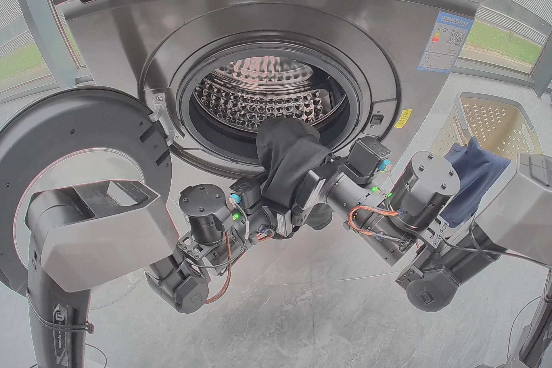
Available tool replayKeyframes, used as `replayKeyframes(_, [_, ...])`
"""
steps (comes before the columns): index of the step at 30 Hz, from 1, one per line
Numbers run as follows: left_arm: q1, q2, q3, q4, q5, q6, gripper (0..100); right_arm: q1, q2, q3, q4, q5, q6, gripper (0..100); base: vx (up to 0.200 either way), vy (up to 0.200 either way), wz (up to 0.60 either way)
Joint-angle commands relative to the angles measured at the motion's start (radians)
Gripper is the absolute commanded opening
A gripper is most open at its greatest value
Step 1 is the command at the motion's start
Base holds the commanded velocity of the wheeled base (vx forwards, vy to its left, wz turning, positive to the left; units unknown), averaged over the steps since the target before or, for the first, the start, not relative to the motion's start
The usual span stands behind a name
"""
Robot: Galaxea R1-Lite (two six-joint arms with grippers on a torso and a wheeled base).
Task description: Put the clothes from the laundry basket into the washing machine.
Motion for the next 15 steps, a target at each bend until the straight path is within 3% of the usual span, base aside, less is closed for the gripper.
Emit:
replayKeyframes(1, [-0.003,0.017,-0.008,-0.001,0.001,-0.001,100,0.006,-0.015,0.005,0.0,0.0,0.001,0,0.0,0.0,0.0])
replayKeyframes(3, [-0.002,0.017,-0.009,-0.001,0.001,-0.001,100,0.006,-0.013,0.005,0.0,0.0,0.001,0,0.0,0.0,0.0])
replayKeyframes(4, [-0.002,0.017,-0.009,-0.001,0.001,-0.001,0,0.006,-0.013,0.003,0.0,-0.002,0.001,0,0.0,0.0,0.0])
replayKeyframes(8, [0.003,0.014,-0.011,-0.001,0.002,-0.002,0,0.004,-0.013,0.005,0.0,-0.002,0.004,0,0.0,0.0,0.0])
replayKeyframes(15, [0.017,-0.035,-0.005,-0.001,0.033,-0.034,0,-0.042,-0.019,0.026,-0.003,-0.005,0.024,0,0.0,0.0,0.0])
